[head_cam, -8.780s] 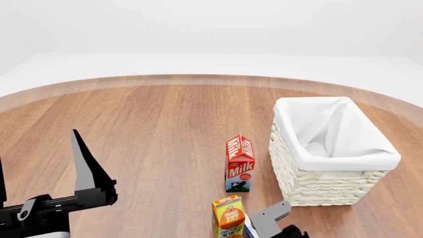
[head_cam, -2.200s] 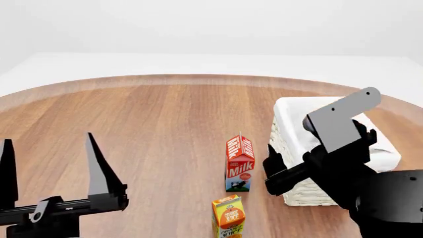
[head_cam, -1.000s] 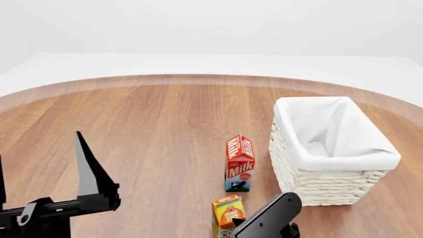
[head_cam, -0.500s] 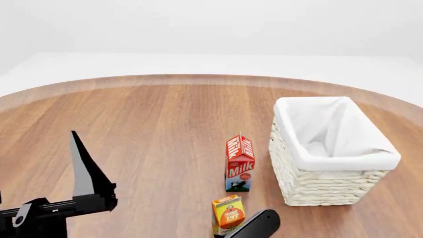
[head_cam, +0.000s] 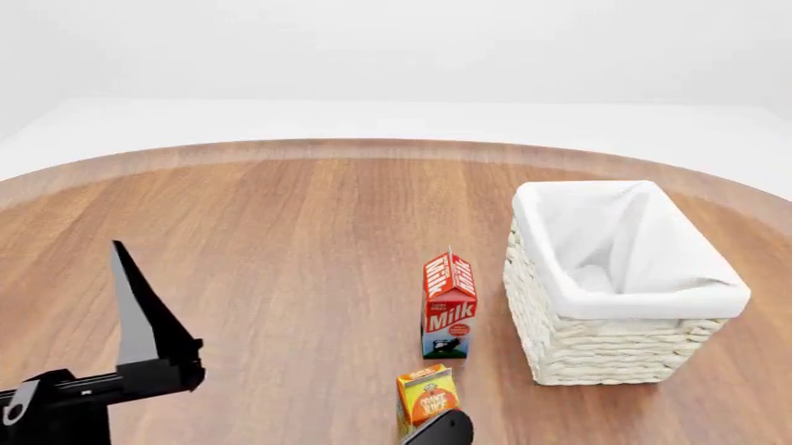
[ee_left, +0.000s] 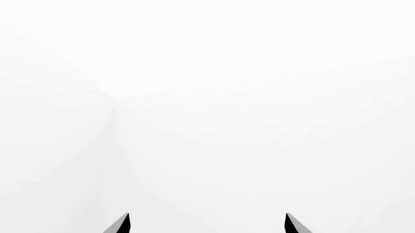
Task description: Pick up the cream cheese box and the butter, and put them in the basket.
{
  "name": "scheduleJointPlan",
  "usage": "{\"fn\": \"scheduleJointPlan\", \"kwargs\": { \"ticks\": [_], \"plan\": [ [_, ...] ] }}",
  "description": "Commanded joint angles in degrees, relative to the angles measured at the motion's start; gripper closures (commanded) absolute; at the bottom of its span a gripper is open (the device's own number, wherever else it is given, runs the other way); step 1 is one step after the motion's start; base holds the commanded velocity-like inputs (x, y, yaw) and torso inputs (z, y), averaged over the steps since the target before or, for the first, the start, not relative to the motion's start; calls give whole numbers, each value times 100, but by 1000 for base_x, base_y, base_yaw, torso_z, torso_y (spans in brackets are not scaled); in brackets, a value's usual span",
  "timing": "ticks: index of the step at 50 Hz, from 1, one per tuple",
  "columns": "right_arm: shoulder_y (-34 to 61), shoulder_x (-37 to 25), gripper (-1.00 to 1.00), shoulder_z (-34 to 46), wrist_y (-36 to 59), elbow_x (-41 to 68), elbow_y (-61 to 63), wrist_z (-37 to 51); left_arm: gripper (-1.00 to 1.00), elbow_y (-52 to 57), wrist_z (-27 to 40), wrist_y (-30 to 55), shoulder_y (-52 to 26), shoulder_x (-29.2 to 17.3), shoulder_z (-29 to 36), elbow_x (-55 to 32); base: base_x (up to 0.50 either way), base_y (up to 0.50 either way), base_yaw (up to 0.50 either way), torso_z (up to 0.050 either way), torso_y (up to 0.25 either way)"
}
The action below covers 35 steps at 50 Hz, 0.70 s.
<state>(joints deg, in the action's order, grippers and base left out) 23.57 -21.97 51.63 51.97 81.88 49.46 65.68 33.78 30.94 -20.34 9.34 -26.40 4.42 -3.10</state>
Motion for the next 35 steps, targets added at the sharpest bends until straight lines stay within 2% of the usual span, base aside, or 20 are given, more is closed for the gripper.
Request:
{"fn": "scheduleJointPlan", "kwargs": {
  "ticks": [1, 35],
  "plan": [
    [-52, 291, -100, 192, 24, -157, -161, 45, -100, -6, 29, -28, 20, -38, -75, -63, 0, 0, 0, 0, 0],
    [-344, 581, -100, 470, -184, -592, -702, -211, -100, -48, 117, -57, 51, -139, -298, -210, 0, 0, 0, 0, 0]
  ]
}}
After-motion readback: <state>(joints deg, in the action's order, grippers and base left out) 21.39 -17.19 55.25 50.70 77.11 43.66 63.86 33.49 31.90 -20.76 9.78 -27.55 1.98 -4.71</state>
